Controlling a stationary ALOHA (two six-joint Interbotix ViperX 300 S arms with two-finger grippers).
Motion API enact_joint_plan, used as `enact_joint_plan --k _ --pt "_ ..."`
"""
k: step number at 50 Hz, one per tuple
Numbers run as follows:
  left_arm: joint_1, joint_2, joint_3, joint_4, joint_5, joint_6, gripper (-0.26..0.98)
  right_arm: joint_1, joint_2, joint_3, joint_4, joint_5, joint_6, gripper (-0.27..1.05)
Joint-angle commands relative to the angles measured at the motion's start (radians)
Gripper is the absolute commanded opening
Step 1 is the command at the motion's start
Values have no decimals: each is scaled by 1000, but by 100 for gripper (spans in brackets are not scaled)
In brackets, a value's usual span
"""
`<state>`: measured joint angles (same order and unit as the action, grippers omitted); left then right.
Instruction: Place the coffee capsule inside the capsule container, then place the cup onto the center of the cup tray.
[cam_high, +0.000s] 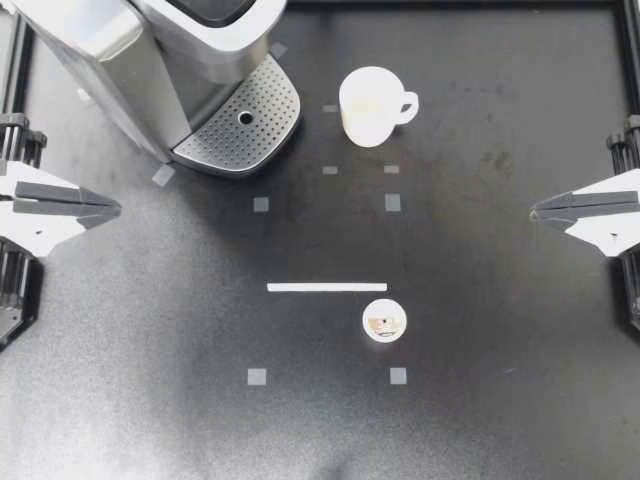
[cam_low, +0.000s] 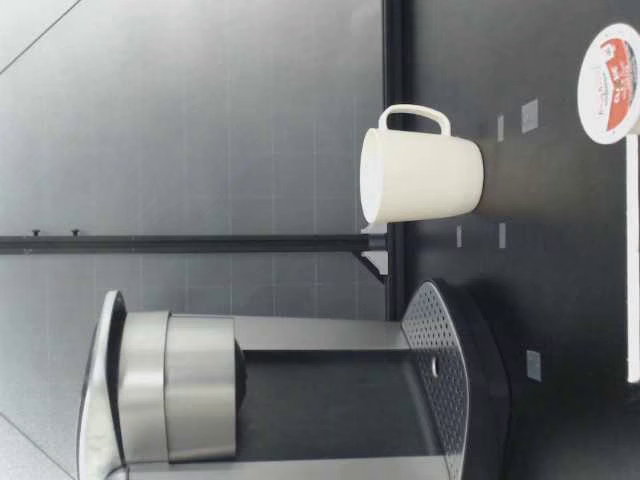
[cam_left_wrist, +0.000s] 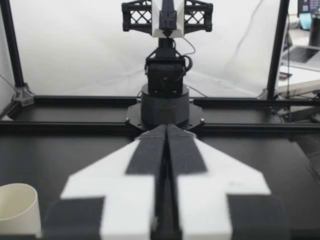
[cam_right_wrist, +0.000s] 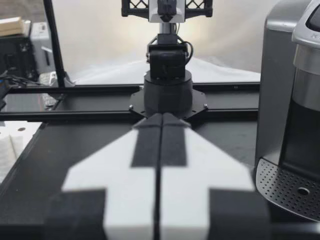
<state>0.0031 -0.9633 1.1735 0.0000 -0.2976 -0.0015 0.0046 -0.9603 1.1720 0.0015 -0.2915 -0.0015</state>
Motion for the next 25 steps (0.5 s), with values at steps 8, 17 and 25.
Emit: enact_joint_plan --k 8,17,25 --pt "12 3 6 2 -43 -9 10 2 66 -23 14 43 8 -1" --pt "12 3 -6 2 -55 -5 10 3 221 -104 25 207 8 -1" --pt "12 5 -6 2 -55 -5 10 3 394 -186 29 379 8 -1"
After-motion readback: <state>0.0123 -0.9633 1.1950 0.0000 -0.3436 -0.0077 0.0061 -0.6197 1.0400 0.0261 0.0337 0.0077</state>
